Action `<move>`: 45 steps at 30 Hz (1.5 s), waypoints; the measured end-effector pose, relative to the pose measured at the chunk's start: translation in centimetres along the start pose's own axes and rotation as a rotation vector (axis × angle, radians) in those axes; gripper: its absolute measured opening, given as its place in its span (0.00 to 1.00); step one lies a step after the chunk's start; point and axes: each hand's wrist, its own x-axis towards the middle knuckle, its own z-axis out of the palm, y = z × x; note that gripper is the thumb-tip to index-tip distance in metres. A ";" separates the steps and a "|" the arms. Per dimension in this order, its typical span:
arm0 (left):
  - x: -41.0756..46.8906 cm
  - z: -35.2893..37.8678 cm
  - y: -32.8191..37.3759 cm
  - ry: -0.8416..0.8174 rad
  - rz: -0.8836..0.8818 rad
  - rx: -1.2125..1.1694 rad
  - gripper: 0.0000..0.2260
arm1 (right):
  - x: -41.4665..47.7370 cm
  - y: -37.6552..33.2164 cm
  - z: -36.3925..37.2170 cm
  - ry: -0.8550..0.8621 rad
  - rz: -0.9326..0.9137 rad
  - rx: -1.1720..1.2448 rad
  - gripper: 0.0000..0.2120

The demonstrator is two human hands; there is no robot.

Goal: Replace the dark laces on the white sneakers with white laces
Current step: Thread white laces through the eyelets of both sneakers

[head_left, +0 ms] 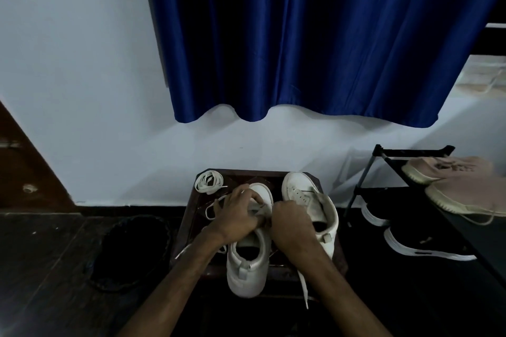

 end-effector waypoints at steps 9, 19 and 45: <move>-0.3 0.0 0.0 0.009 -0.010 -0.011 0.25 | 0.9 -0.2 -0.7 -0.009 0.033 0.049 0.11; -0.4 -0.1 0.1 0.013 -0.048 -0.028 0.17 | -0.5 1.2 -1.0 -0.111 -0.016 -0.037 0.12; -0.7 -0.2 0.6 0.048 -0.073 -0.025 0.17 | -0.9 0.6 0.0 -0.209 -0.016 -0.099 0.14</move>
